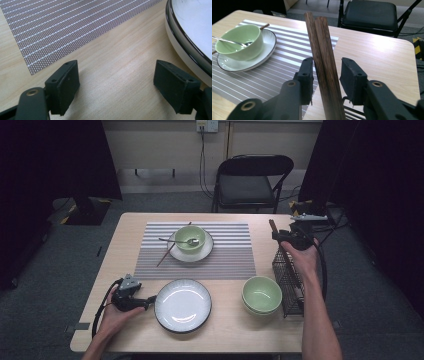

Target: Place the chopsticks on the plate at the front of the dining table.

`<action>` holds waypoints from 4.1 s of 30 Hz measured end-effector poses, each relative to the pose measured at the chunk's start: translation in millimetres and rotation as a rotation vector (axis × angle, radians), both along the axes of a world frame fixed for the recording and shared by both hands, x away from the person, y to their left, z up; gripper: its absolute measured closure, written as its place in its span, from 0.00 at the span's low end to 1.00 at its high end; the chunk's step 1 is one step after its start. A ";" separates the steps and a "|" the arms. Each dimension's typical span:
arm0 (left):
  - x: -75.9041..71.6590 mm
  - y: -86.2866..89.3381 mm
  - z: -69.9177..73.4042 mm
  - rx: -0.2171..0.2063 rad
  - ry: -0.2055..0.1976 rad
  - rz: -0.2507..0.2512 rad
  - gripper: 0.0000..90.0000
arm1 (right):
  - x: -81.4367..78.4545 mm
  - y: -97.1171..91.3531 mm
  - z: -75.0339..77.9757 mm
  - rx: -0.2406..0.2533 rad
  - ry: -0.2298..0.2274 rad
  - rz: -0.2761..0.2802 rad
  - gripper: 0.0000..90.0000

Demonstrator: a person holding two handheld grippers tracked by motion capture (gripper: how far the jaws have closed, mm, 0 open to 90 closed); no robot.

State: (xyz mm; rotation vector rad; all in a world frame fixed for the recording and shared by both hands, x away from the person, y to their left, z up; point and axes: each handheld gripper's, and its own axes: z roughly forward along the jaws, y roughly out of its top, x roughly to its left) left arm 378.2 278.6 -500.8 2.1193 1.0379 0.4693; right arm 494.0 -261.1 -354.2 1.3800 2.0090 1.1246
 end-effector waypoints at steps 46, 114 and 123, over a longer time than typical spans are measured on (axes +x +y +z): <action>-0.1 -0.2 -0.2 0.000 -0.003 0.004 0.22 | -15.8 0.8 1.2 -0.013 -0.013 0.049 0.82; 0.2 0.6 -0.1 -0.003 0.001 -0.006 0.22 | -27.8 -11.3 17.3 0.052 -0.098 0.043 0.95; 0.2 0.6 0.0 -0.003 0.003 -0.006 0.22 | -28.0 -8.7 34.8 0.069 -0.157 0.065 0.95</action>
